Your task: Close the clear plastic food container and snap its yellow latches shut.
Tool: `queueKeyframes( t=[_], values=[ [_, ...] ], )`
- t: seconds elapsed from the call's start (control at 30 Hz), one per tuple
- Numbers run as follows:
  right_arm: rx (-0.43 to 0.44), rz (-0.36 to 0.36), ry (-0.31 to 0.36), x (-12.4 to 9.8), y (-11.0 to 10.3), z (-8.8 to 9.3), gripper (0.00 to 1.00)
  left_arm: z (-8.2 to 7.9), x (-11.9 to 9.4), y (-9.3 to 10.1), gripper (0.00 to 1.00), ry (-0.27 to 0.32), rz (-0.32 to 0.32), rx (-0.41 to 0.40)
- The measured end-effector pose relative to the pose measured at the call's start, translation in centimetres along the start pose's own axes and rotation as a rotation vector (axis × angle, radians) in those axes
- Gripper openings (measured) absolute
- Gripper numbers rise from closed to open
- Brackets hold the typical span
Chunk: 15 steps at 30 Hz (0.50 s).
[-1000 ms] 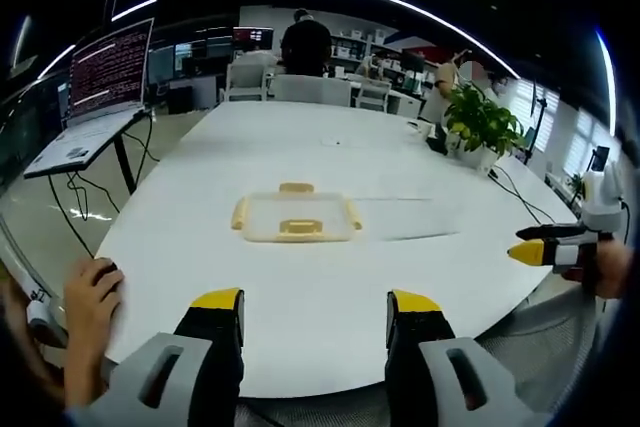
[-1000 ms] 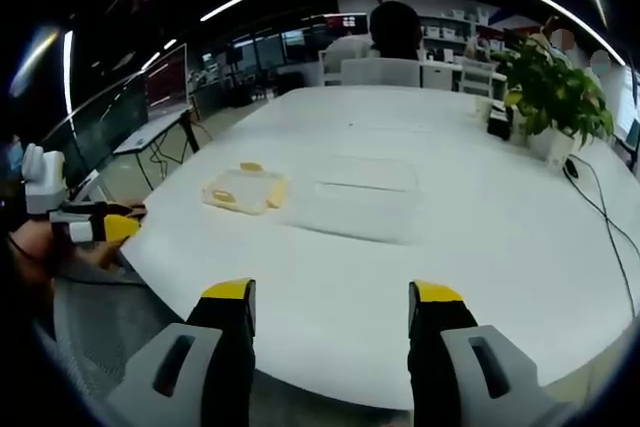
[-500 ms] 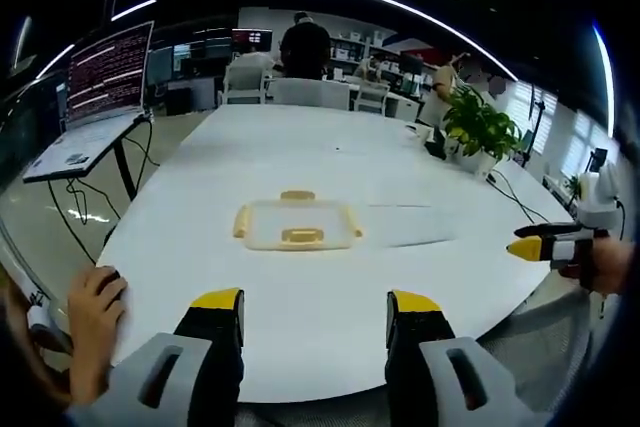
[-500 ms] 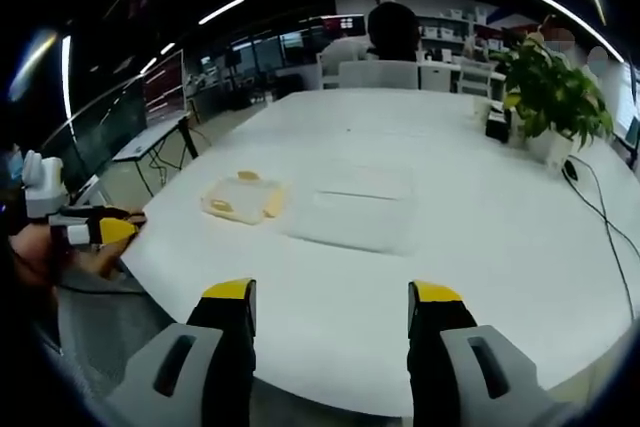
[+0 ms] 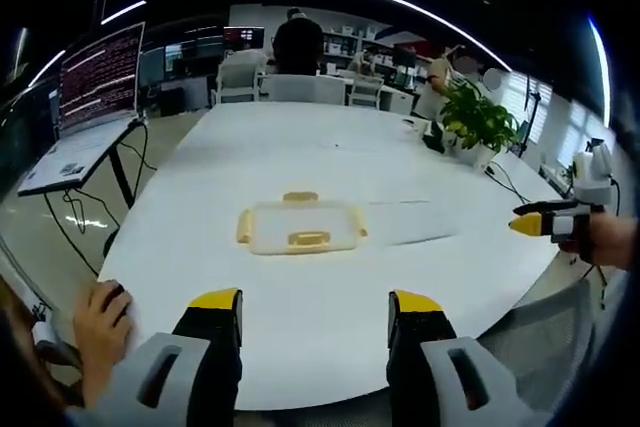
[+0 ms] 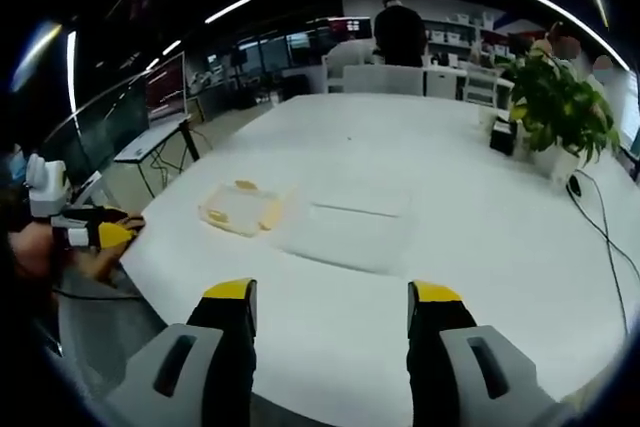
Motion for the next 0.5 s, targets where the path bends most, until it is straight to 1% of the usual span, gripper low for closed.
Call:
queueKeyframes(
  t=[0.17, 0.4, 0.5],
  values=[
    [-0.023, -0.032, -0.011, 0.6, -0.3, -0.5, 0.58, -0.5, 0.6, -0.5, 0.53, -0.013, 0.021, 0.032],
    [-0.059, -0.051, -0.015, 1.4, -0.3, -1.6, 0.57, -1.4, 1.2, -1.5, 0.53, -0.022, 0.036, 0.079],
    [-0.065, -0.065, -0.018, 1.8, -0.5, -1.9, 0.57, -1.4, 1.4, -1.8, 0.53, -0.031, 0.041, 0.078]
  ],
)
Point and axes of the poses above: the point that each gripper's makers call its tool centre point, and the gripper's own axes: x roughly forward along the fingers, y roughly to its right, z roughly out of its underside, the point moved 4 cm from there along -x, roughly backward along the fingers, and after that the axes turned 1 degree about -x, right-handed, at the moved point
